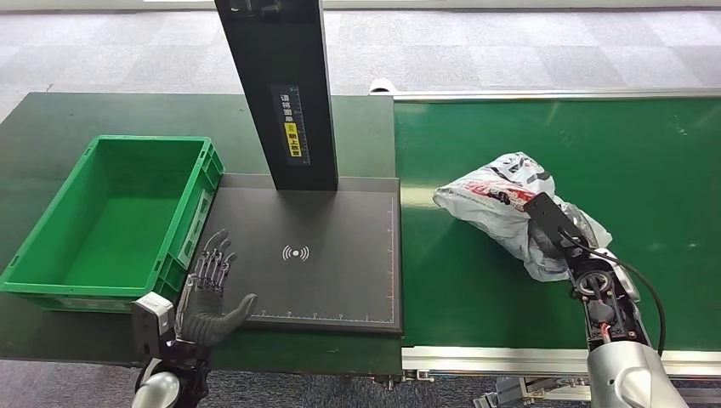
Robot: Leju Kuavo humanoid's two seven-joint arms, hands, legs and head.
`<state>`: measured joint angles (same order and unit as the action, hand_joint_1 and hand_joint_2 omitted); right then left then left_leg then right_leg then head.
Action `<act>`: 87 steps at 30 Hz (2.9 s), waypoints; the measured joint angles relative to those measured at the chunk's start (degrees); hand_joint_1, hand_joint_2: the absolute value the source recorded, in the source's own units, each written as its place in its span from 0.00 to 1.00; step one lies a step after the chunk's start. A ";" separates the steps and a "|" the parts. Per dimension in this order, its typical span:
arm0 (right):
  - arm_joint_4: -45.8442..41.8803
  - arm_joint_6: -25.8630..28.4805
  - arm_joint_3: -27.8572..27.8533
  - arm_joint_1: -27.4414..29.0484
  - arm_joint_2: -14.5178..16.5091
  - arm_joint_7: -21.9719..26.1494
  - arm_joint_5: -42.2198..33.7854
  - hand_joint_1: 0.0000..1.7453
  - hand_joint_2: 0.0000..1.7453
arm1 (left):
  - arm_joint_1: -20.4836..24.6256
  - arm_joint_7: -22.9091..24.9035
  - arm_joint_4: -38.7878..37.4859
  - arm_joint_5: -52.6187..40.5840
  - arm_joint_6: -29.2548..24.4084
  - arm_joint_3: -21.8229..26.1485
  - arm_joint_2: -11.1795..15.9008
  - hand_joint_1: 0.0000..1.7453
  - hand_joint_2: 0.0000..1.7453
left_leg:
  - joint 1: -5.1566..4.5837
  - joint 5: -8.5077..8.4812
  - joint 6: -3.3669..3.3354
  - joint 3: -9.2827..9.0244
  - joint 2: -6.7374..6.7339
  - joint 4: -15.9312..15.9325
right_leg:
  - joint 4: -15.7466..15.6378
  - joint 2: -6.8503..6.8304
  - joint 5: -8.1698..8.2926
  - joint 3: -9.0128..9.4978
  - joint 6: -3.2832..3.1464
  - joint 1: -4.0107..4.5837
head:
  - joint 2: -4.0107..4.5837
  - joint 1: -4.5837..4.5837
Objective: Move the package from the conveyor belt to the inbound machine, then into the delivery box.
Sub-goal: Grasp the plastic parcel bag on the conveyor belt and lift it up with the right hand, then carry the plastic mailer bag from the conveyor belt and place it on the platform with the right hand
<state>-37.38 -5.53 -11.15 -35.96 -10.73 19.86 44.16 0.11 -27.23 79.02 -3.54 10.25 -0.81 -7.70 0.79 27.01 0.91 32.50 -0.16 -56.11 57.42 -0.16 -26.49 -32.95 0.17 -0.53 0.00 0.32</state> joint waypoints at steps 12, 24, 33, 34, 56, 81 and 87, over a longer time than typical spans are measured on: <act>-25.67 9.84 -1.02 9.42 5.47 11.43 -11.59 1.00 1.00 | -0.03 -4.28 1.69 1.15 -4.33 0.28 -0.49 0.00 1.00 | 0.01 0.01 0.00 0.01 0.01 0.01 | 0.00 -0.04 -0.01 -0.01 0.01 0.01 | 0.01 0.00; -40.49 9.64 18.42 14.33 6.90 14.02 0.79 1.00 1.00 | 1.04 -4.77 2.06 3.16 -4.72 0.15 -0.20 0.00 1.00 | 0.01 0.00 0.00 -0.05 -0.12 0.03 | 0.00 0.03 -0.01 0.01 0.00 0.01 | 0.01 0.00; -33.66 9.28 41.20 12.66 7.01 11.50 7.72 1.00 1.00 | 3.59 -4.89 -0.23 4.35 -4.16 -0.84 0.52 0.00 1.00 | 0.01 -0.01 0.00 -0.03 -0.11 0.03 | 0.00 0.02 -0.01 0.00 0.00 0.02 | 0.01 -0.01; -32.03 7.81 43.02 12.13 7.04 11.09 7.49 1.00 1.00 | 3.90 -4.89 -0.54 4.52 -4.11 -1.06 0.59 0.00 1.00 | 0.01 -0.01 0.00 -0.03 -0.11 0.03 | 0.00 0.02 -0.01 0.00 0.00 0.02 | 0.00 -0.01; -13.02 3.90 55.83 4.81 6.27 10.53 0.45 0.19 1.00 | 5.06 -4.29 -4.03 5.79 -4.17 -3.43 1.79 0.00 1.00 | 0.01 -0.03 -0.03 -0.13 -0.10 0.02 | 0.00 0.01 0.00 0.09 0.00 0.01 | 0.01 -0.02; -31.71 -1.09 42.54 13.05 5.40 19.94 -30.80 0.00 1.00 | 5.52 -4.98 -5.33 5.78 -4.04 -4.20 2.04 0.00 1.00 | 0.01 -0.03 -0.03 -0.08 -0.10 0.02 | 0.00 0.01 -0.01 0.00 0.00 0.01 | 0.01 -0.02; -32.13 -4.75 40.54 13.28 5.33 19.45 -34.33 0.00 1.00 | 5.46 -5.12 -5.40 5.75 -4.05 -4.22 2.17 0.00 1.00 | 0.01 -0.03 -0.03 -0.08 -0.10 0.02 | 0.00 0.01 -0.01 0.02 0.00 0.01 | 0.01 -0.02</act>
<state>-69.51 -10.27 29.39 -22.68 -5.40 39.31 9.83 5.58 -32.35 73.61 2.21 6.20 -5.03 -5.54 0.80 26.98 0.87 32.42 -0.26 -56.09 57.41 -0.15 -26.49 -32.93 0.17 -0.52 0.01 0.31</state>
